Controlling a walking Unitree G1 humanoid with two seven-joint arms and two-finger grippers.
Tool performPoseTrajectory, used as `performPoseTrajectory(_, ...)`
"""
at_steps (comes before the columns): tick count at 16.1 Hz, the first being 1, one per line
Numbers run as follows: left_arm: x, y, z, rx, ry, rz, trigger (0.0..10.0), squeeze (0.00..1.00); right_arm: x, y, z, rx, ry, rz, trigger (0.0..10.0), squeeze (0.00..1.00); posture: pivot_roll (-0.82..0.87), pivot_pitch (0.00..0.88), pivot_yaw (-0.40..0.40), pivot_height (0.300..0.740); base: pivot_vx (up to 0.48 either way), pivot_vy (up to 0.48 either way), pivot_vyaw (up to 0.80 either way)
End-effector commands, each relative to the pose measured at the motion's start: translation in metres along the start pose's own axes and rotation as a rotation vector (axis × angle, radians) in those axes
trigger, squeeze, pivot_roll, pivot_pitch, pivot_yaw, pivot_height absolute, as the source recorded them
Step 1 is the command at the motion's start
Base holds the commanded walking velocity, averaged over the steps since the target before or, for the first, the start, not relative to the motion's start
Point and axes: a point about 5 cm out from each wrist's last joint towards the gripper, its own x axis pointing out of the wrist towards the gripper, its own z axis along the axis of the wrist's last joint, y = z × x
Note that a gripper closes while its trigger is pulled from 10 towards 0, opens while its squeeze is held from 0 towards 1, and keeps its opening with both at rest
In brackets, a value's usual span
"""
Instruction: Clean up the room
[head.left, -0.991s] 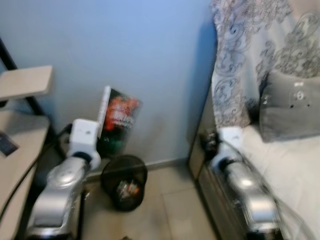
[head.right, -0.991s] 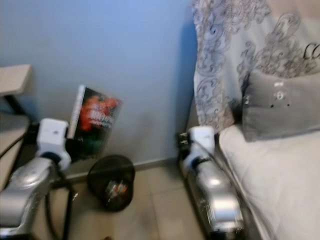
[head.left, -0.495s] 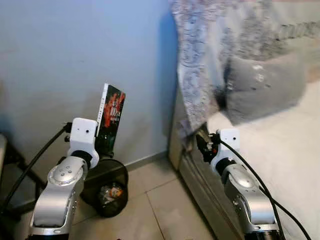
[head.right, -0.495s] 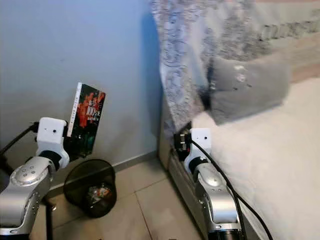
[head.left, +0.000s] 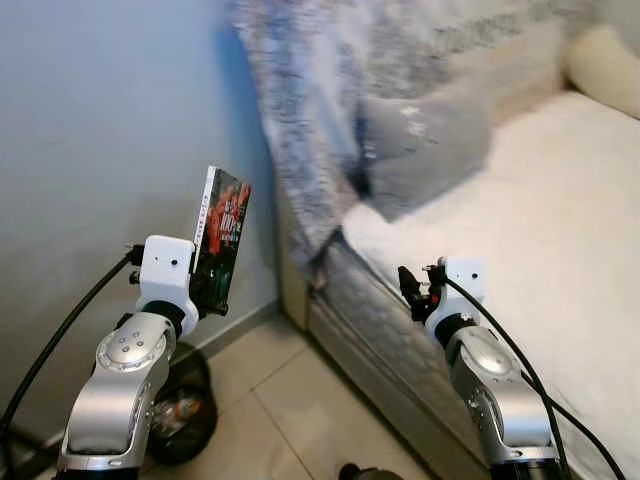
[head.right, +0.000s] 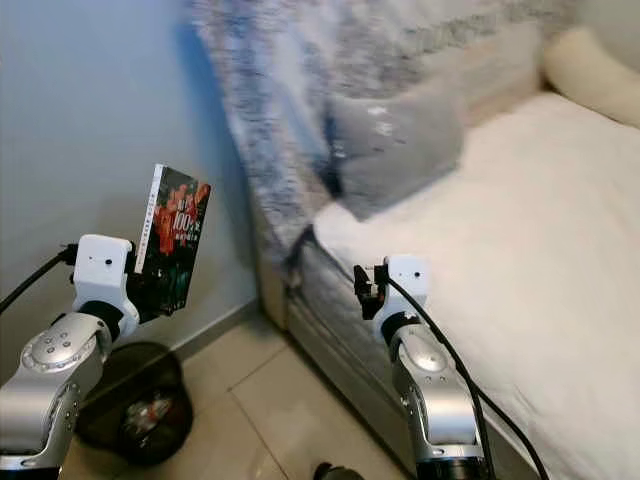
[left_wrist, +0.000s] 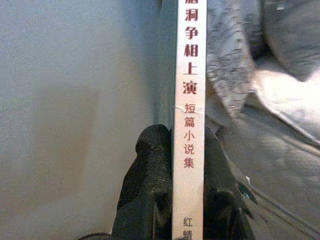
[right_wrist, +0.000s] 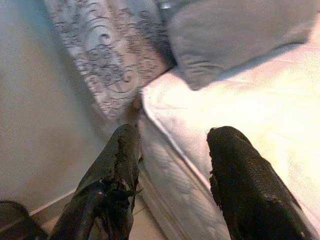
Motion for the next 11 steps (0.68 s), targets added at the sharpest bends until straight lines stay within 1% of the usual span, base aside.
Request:
performPoseTrajectory(1, 0.0007, 0.0026, 0.0122, 0.004, -0.059, 0.013, 10.0, 0.00, 0.0026, -0.0006, 0.0096, 0.004, -0.030, -0.003, 10.0, 0.00, -0.05, 0.000, 0.002, 0.740, 0.000, 0.000, -0.80)
performPoseTrajectory(8, 0.0020, 0.0022, 0.0124, 0.004, -0.063, 0.019, 10.0, 0.00, 0.0041, -0.0017, 0.0102, 0.005, -0.026, -0.007, 10.0, 0.00, -0.05, 0.000, 0.002, 0.740, 0.000, 0.000, -0.80)
performPoseTrajectory(11, 0.0016, 0.0028, 0.0115, 0.003, -0.063, 0.023, 10.0, 0.00, 0.0033, -0.0006, 0.0066, 0.004, -0.016, -0.003, 10.0, 0.00, -0.05, 0.000, 0.002, 0.740, 0.000, 0.000, -0.80)
